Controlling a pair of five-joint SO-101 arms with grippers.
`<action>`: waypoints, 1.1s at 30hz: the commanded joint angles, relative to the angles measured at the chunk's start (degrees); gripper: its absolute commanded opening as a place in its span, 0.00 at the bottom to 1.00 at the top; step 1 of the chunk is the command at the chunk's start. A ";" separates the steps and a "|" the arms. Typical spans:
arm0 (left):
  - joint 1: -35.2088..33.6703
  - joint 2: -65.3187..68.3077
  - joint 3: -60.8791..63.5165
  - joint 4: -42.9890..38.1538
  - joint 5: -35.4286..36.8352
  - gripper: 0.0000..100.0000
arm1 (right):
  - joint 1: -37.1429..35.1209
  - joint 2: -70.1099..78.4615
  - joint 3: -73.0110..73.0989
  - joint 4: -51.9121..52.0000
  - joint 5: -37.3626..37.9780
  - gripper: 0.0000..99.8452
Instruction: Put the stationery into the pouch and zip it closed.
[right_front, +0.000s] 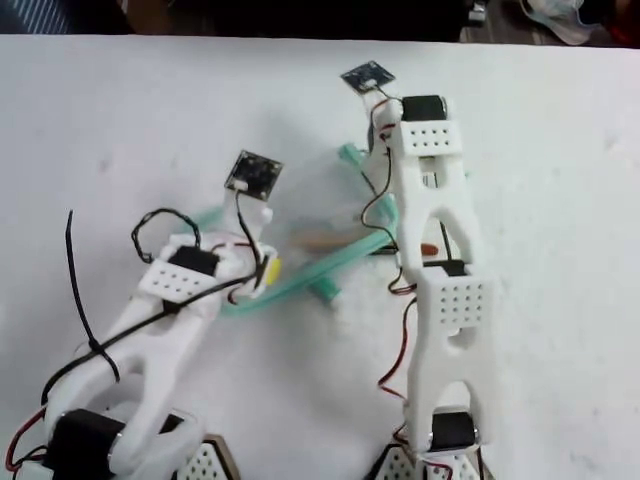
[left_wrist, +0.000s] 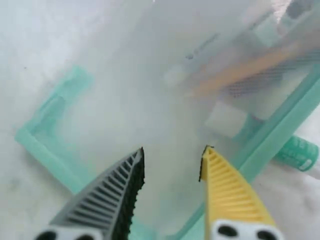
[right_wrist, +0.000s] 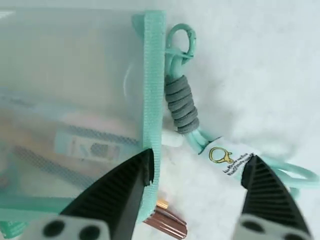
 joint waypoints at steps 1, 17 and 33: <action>0.48 -2.24 -0.70 -1.32 -0.62 0.21 | 0.57 -4.79 -4.75 -1.19 0.35 0.28; 0.40 -2.24 -0.70 -1.23 -0.62 0.21 | -0.92 6.73 -8.62 -5.49 -0.09 0.28; 0.40 -2.33 -0.88 -1.23 -0.62 0.21 | -3.47 9.71 -10.29 -4.53 9.76 0.28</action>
